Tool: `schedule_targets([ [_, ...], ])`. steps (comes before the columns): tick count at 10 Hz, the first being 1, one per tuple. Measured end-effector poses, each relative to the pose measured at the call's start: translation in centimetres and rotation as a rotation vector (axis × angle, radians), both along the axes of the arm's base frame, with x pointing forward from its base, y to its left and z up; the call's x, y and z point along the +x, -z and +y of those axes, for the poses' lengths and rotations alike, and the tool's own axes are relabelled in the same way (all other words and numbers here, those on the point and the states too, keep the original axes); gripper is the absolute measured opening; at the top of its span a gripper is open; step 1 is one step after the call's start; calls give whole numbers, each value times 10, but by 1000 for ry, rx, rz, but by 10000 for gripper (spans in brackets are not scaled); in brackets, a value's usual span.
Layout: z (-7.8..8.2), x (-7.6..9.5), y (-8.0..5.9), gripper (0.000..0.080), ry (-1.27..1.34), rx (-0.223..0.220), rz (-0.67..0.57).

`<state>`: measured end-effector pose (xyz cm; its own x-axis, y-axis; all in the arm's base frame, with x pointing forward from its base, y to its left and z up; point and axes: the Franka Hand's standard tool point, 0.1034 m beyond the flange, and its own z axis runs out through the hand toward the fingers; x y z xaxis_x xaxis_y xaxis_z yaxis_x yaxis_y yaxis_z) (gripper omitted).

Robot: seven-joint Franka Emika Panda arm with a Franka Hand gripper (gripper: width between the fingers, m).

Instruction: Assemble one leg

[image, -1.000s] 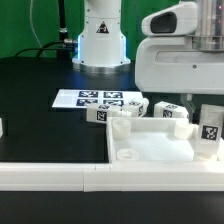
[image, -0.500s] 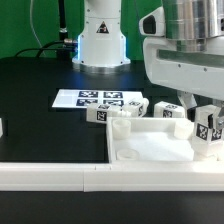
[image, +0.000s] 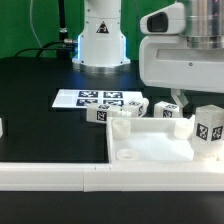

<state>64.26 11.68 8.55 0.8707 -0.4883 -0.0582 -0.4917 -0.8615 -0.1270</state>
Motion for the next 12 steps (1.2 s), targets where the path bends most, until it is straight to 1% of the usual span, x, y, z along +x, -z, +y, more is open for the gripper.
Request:
schedule_targets([
  [1, 7, -2, -1, 639, -77, -8, 1],
  [4, 4, -1, 0, 647, -292, -10, -30],
  [6, 4, -2, 0, 649, -552, -51, -58],
  [8, -2, 4, -1, 649, -778, -63, -113],
  [9, -1, 4, 0, 649, -739, -60, -111],
  [11, -1, 4, 0, 388, -739, -60, -111],
  [12, -1, 4, -1, 388, -682, -57, -106],
])
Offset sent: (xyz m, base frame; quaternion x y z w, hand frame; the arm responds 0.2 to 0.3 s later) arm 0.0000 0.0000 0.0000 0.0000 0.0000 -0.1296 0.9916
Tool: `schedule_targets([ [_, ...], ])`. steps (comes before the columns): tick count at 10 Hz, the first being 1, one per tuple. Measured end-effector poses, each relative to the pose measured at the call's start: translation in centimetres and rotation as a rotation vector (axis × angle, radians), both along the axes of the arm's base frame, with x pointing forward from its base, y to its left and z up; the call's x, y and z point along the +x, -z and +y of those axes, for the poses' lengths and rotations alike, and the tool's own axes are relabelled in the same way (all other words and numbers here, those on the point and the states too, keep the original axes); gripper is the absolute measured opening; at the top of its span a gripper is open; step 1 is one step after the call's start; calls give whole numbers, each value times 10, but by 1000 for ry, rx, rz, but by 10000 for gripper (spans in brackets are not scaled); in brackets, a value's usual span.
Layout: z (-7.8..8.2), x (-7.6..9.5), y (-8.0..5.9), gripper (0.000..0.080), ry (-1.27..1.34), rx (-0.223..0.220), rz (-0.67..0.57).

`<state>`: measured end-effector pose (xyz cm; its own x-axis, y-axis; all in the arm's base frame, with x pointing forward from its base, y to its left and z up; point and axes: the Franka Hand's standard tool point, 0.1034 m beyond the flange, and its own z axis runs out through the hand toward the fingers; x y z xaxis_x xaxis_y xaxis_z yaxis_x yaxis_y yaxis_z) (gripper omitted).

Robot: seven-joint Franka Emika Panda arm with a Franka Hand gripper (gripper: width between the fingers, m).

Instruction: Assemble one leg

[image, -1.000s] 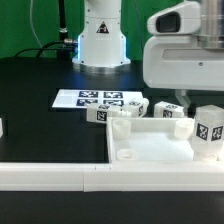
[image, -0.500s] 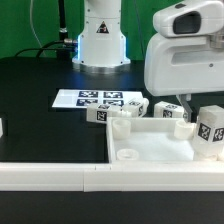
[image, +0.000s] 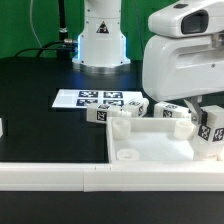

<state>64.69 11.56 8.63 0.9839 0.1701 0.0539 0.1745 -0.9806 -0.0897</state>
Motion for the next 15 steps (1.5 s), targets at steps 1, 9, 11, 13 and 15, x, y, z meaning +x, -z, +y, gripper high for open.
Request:
schedule_targets([
  [1, -1, 0, 0, 292, 64, 2, 5],
  [9, -15, 1, 1, 292, 1046, 106, 102],
  [11, -17, 0, 2, 292, 1200, 134, 127],
  [13, -16, -1, 2, 292, 1317, 133, 140],
  [15, -15, -1, 2, 292, 1264, 129, 133],
])
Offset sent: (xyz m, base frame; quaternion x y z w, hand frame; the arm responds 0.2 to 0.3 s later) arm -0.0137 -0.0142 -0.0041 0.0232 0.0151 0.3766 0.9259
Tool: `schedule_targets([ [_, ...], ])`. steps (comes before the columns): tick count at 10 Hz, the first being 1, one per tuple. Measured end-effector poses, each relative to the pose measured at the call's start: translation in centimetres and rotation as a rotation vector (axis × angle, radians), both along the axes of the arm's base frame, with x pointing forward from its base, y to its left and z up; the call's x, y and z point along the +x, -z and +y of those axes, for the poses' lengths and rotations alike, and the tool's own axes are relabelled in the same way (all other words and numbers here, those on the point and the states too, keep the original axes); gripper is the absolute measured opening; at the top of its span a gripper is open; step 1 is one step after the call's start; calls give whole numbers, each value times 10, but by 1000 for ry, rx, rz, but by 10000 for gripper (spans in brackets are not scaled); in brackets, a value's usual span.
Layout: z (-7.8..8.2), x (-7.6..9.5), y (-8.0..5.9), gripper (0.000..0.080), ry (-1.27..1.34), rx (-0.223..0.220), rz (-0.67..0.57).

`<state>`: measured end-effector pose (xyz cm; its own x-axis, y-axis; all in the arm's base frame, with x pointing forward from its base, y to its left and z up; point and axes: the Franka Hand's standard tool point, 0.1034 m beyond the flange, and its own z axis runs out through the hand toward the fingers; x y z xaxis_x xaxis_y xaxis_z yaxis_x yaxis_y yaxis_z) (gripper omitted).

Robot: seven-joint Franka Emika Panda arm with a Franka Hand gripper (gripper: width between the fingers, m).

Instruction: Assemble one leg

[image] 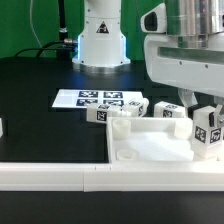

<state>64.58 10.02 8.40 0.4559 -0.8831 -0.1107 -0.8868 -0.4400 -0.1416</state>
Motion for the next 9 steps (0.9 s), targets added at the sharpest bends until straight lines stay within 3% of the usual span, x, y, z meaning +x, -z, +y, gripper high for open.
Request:
schedule_targets([
  [1, 3, -2, 0, 473, -187, -26, -7],
  [2, 3, 2, -2, 587, -434, -43, -47],
  [3, 6, 1, 0, 587, -586, -53, -53],
  [4, 9, 1, 1, 637, -671, -58, -63],
  [7, 6, 2, 1, 646, -883, -72, -98],
  [9, 6, 1, 1, 649, -1186, -132, -118],
])
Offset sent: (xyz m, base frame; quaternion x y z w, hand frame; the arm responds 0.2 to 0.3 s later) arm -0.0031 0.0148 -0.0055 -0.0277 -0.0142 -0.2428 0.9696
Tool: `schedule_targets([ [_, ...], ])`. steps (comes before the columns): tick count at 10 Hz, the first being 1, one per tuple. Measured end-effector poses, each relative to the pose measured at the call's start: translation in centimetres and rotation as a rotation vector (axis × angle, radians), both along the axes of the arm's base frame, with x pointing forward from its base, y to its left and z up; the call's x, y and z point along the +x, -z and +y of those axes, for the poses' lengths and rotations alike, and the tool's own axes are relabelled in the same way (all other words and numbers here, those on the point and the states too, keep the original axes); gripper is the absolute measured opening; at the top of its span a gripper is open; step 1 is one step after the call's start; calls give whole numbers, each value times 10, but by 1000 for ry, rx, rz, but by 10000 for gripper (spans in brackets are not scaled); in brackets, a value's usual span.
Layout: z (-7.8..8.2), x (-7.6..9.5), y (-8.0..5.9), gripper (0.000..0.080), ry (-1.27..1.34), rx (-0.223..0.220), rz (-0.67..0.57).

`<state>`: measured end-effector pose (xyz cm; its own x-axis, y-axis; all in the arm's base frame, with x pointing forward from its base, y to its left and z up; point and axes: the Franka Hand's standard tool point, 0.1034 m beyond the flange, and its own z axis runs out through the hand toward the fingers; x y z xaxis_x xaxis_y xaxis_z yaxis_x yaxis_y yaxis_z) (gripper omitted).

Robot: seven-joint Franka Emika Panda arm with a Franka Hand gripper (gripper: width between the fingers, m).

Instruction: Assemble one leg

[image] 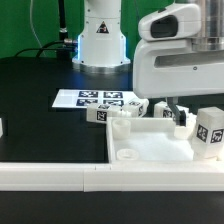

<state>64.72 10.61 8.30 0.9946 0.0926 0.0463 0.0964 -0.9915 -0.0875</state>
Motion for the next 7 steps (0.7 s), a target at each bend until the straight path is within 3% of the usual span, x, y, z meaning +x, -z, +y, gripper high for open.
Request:
schedule_targets([
  [2, -2, 0, 0, 649, -58, -2, -5],
  [4, -2, 0, 0, 396, -34, -1, -2],
  [5, -2, 0, 0, 396, -28, -1, -2],
  [6, -1, 0, 0, 285, 47, 5, 6],
  [7, -2, 0, 1, 285, 126, 9, 13],
])
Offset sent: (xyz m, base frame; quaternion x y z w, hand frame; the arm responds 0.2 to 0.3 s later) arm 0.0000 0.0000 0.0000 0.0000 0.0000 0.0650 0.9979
